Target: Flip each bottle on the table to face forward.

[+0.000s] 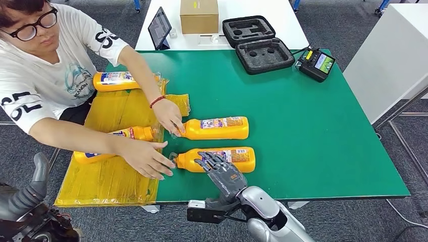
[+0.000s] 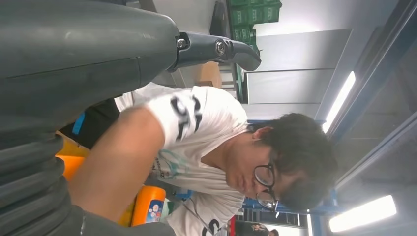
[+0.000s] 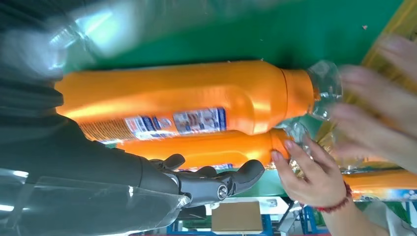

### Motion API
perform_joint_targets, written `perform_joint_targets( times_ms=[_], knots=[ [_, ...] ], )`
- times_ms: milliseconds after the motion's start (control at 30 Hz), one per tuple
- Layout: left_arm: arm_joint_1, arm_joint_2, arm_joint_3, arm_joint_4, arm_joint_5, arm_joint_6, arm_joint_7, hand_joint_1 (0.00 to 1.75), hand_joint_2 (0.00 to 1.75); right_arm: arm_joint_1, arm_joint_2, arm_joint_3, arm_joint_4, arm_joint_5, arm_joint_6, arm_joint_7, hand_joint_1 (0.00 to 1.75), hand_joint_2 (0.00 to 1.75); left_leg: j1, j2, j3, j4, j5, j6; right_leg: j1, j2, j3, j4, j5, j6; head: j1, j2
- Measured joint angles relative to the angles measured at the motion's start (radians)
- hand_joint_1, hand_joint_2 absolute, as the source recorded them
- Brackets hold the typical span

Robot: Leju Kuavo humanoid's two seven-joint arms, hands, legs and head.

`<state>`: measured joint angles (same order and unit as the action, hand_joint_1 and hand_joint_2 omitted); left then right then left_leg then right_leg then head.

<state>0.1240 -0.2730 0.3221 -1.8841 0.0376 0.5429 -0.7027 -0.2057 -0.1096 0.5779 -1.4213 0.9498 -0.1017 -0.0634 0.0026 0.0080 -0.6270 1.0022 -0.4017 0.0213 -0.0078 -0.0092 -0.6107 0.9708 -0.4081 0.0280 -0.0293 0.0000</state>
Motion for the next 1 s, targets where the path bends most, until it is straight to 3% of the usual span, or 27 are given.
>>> perform_joint_targets(
  times_ms=[433,700,1000],
  knots=[
    [0.022,-0.015,0.013,0.015,-0.006,0.009,0.000,0.00,1.75,-0.032,-0.006,-0.047,0.044,0.017,-0.008,0.025,0.00,1.75,0.000,0.000,0.000,0.000,0.000,0.000,0.000,0.000,0.000,0.000,0.000,0.000,0.000,0.000],
    [0.025,-0.016,0.004,0.043,-0.021,0.029,0.000,0.00,1.75,-0.120,0.045,-0.064,0.130,0.002,-0.050,-0.009,0.00,1.75,0.000,0.000,0.000,0.000,0.000,0.000,0.000,0.000,0.000,0.000,0.000,0.000,0.000,0.000],
    [0.022,-0.016,-0.014,0.066,-0.020,0.029,0.000,0.00,1.75,-0.198,0.094,-0.097,0.288,-0.047,-0.013,-0.008,0.00,1.75,0.000,0.000,0.000,0.000,0.001,0.000,0.000,0.000,0.000,0.000,0.000,0.000,0.000,0.000]
  ],
)
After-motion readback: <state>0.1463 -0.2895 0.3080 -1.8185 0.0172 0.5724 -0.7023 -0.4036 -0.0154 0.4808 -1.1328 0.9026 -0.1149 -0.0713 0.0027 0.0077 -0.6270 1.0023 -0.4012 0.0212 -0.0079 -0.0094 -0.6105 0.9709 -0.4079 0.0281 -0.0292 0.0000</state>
